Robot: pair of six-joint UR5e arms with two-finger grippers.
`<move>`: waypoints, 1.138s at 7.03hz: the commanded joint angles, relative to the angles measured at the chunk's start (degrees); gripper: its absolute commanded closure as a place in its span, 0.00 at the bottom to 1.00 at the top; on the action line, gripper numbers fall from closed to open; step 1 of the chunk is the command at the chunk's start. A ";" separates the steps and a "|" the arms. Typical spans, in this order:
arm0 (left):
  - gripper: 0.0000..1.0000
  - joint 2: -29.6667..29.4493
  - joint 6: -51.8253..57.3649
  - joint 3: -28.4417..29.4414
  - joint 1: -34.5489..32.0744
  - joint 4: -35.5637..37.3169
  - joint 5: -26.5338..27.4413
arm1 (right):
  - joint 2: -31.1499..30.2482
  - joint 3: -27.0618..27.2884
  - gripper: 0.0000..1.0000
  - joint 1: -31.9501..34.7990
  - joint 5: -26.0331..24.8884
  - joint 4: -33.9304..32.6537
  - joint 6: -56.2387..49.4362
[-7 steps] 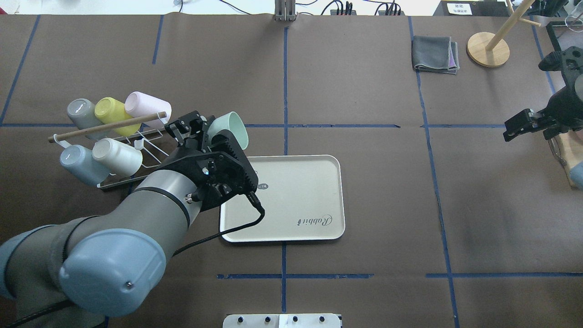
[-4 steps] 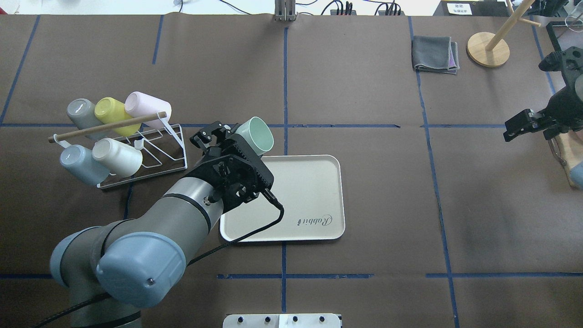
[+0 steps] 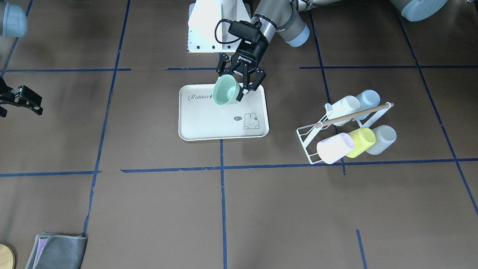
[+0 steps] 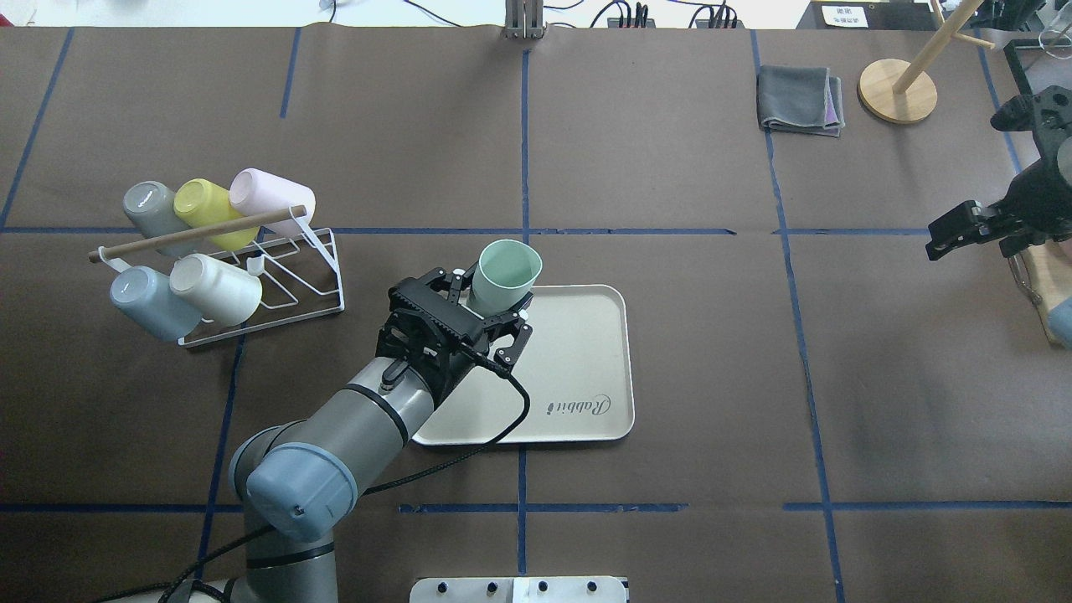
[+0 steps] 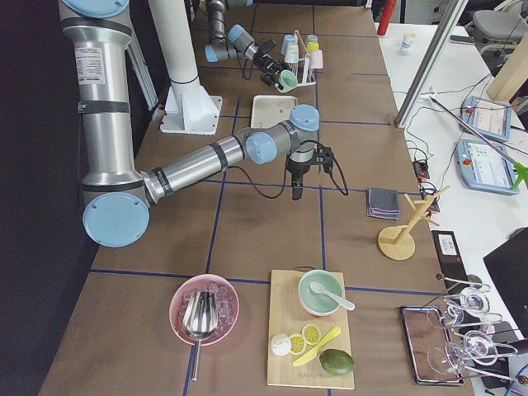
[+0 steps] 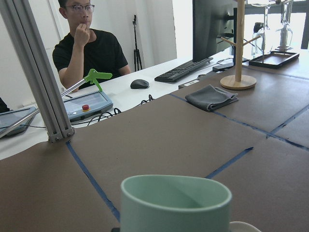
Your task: Pick up and place green cup on tray
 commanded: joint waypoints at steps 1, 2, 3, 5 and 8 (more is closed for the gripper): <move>0.89 -0.84 -2.70 5.68 0.39 -4.82 0.07 | -0.17 -0.06 0.00 0.39 0.09 0.00 -0.16; 0.89 -1.19 -2.70 9.38 0.48 -7.20 0.24 | -0.35 -0.23 0.00 1.53 0.35 0.00 -0.59; 0.89 -1.28 -2.61 10.46 0.48 -7.23 0.42 | -0.44 -0.67 0.00 4.06 1.92 -0.09 -3.73; 0.89 -1.89 -2.70 12.13 0.74 -7.40 1.12 | -1.66 -3.56 0.00 8.38 4.39 -0.09 -12.42; 0.87 -5.05 -2.61 18.72 2.67 -14.95 3.67 | -3.07 -5.33 0.00 12.69 5.36 -0.09 -19.04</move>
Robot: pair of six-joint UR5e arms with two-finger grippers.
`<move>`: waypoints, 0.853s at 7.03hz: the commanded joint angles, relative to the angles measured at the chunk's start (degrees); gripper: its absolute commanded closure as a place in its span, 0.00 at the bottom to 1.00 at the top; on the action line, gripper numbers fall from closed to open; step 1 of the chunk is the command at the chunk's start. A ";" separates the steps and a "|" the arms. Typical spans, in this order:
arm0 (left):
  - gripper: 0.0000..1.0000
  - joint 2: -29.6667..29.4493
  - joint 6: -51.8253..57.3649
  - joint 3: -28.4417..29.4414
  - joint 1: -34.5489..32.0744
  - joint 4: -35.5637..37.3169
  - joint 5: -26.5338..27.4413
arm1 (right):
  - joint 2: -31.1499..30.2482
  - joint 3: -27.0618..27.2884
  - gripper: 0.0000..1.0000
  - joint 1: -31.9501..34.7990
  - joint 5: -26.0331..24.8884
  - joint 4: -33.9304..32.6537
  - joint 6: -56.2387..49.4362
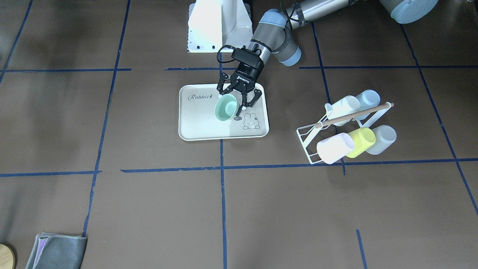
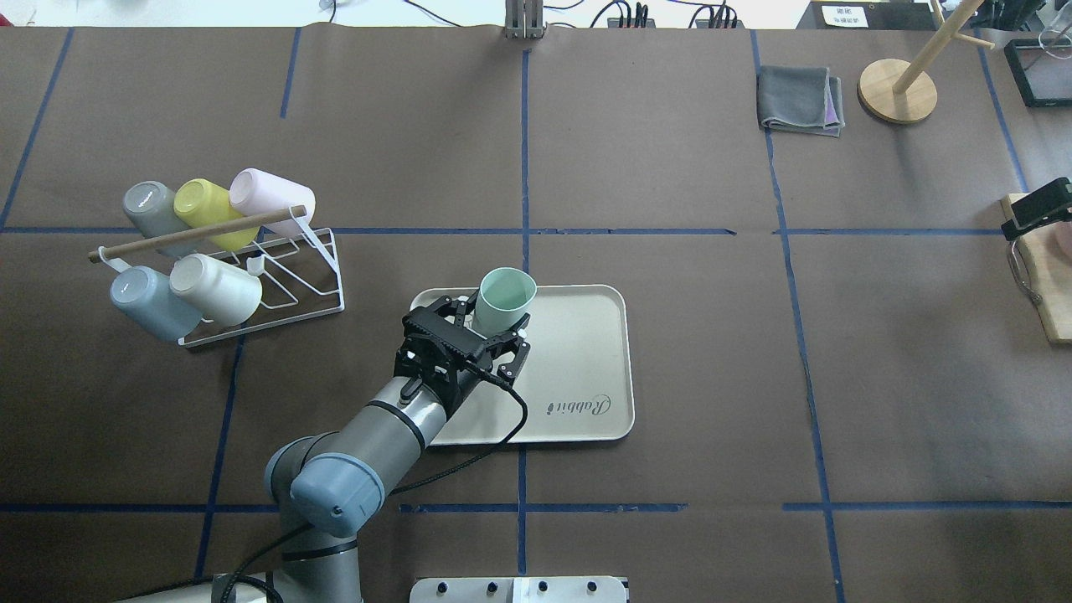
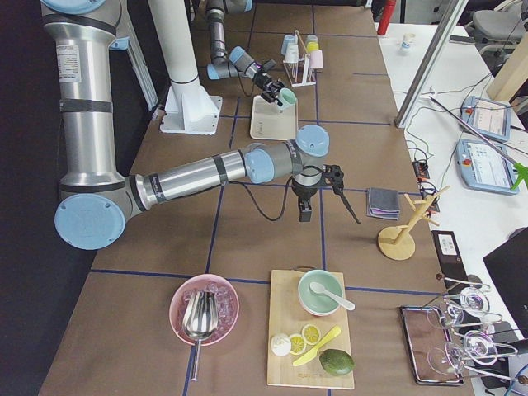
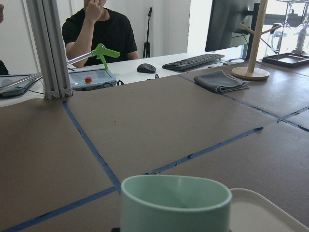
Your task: Pick up and place green cup on tray
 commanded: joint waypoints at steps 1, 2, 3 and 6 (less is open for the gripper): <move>0.74 -0.99 0.05 2.47 0.78 -2.03 0.79 | -1.28 -0.39 0.00 1.89 0.59 0.00 -2.60; 0.66 -1.34 0.13 2.64 1.22 -1.94 0.79 | -1.29 -0.39 0.00 2.07 0.77 0.00 -2.61; 0.51 -1.43 0.48 3.43 1.48 -1.94 0.88 | -1.29 -0.39 0.00 2.15 0.68 0.00 -2.61; 0.25 -1.70 0.57 3.44 1.49 -1.50 0.79 | -1.46 -0.31 0.00 2.33 0.68 0.00 -2.61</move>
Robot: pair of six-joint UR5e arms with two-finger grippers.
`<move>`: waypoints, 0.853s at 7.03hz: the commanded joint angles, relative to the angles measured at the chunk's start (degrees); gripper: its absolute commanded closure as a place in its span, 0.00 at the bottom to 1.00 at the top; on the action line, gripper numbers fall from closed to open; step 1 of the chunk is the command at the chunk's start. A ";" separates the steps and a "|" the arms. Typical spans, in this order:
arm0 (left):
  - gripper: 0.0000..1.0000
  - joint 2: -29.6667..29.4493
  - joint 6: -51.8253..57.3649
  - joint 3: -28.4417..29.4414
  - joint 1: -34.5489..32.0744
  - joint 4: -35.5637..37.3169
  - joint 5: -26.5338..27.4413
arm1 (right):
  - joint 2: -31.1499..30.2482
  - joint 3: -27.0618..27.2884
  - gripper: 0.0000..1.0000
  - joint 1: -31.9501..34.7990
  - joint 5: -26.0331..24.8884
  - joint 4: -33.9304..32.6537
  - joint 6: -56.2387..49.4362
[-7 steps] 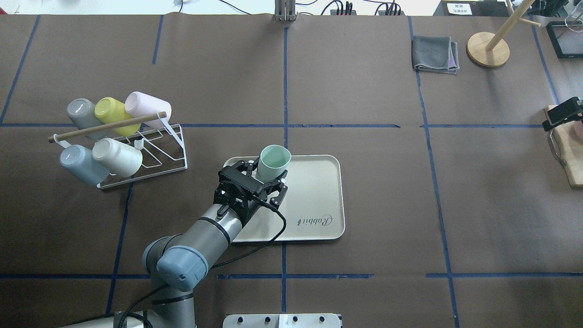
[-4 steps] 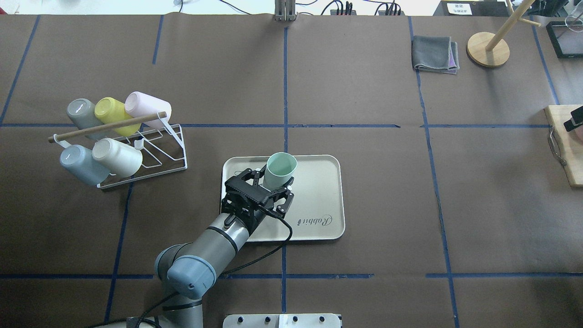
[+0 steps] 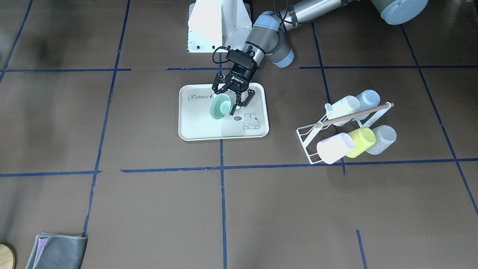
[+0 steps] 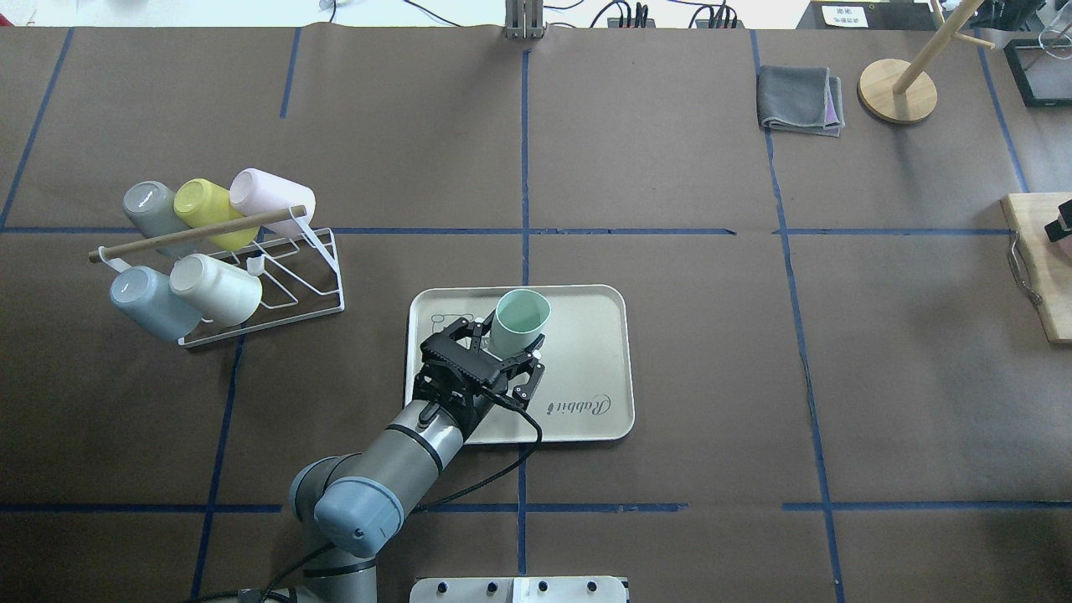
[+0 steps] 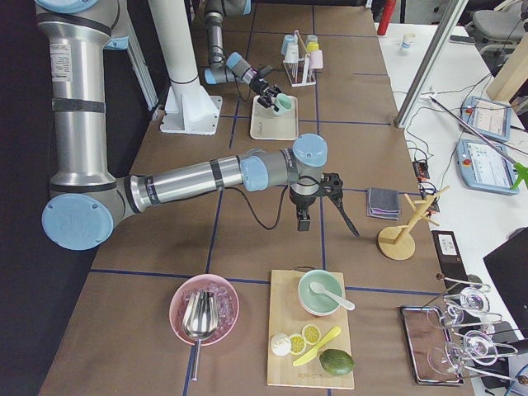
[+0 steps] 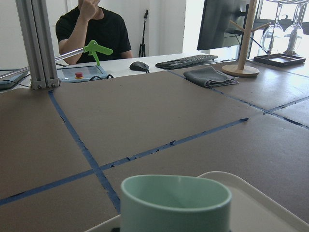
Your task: Pick up and place green cup on tray
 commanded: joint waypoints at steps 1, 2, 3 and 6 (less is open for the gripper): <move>0.16 -0.16 0.04 0.04 0.01 0.14 -0.09 | -0.18 0.08 0.00 0.05 0.09 0.00 0.00; 0.10 -0.51 0.04 0.04 0.01 0.05 -0.09 | -0.35 0.08 0.00 0.14 0.09 0.00 0.00; 0.01 -0.69 0.04 -0.05 0.01 -0.03 -0.18 | -0.53 0.08 0.00 0.14 0.09 0.00 0.00; 0.01 -1.04 -0.05 -0.92 0.01 -0.12 -0.79 | -0.97 0.25 0.00 0.23 0.88 0.00 0.09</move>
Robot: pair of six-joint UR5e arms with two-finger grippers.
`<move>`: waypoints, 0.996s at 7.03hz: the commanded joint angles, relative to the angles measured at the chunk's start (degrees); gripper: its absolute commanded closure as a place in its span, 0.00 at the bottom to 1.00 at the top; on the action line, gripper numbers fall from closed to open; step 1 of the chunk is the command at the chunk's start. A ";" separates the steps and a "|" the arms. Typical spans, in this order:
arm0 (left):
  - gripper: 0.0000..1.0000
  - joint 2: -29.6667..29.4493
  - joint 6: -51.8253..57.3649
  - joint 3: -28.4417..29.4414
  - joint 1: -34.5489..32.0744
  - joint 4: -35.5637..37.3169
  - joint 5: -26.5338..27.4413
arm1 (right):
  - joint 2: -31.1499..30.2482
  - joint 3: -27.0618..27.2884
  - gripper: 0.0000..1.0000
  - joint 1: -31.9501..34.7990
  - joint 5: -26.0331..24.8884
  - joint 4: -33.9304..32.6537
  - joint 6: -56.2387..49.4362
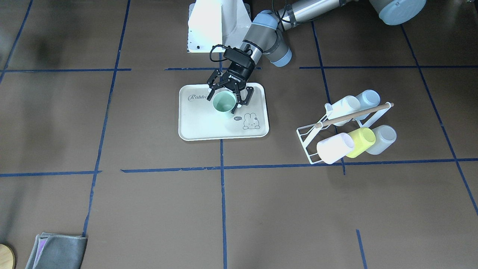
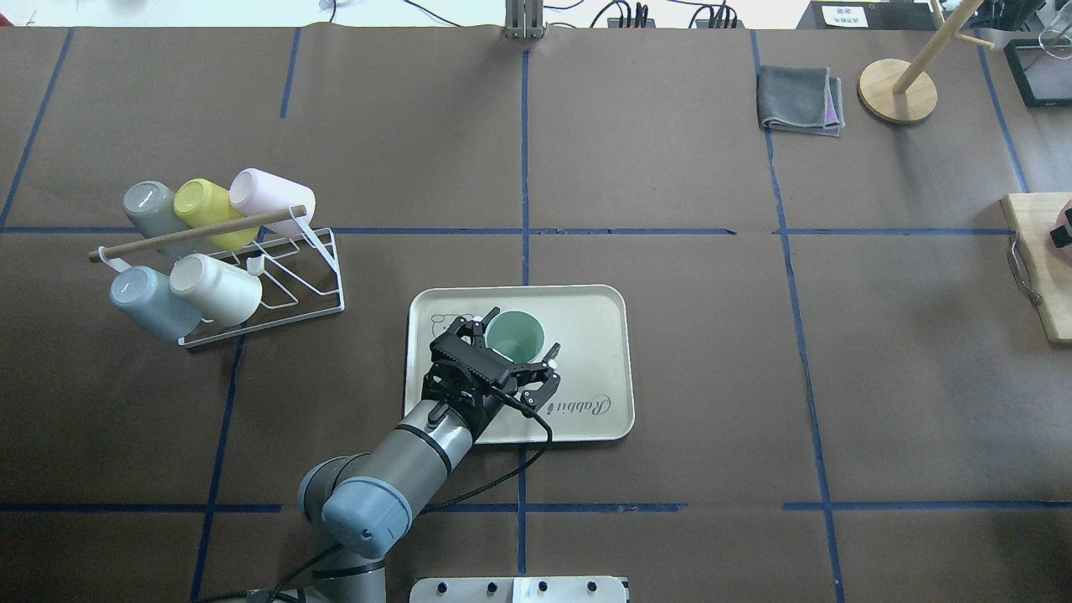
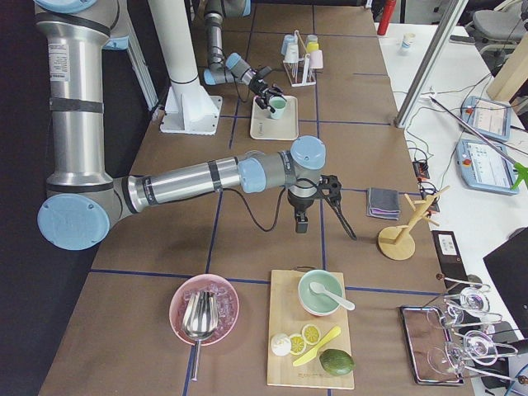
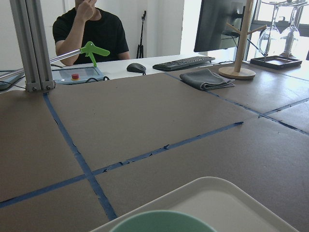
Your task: Pick up and place green cup on tray
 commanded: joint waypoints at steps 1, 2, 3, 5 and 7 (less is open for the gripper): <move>0.01 -0.16 0.46 -1.44 0.00 0.30 -0.49 | -0.09 0.04 0.00 -0.03 0.11 0.00 0.01; 0.01 -0.07 2.73 -3.53 -0.26 0.48 -2.76 | -0.09 0.13 0.00 0.05 0.20 0.00 0.01; 0.01 -0.07 3.53 -4.77 -0.35 0.57 -3.04 | -0.09 0.13 0.00 -0.03 0.20 0.00 0.01; 0.01 -0.07 3.72 -4.87 -1.75 0.57 -3.22 | -0.01 0.13 0.00 -0.03 0.20 0.00 0.01; 0.03 0.28 3.72 -10.54 -4.29 7.27 -7.93 | -0.01 0.22 0.00 0.05 0.20 0.00 0.01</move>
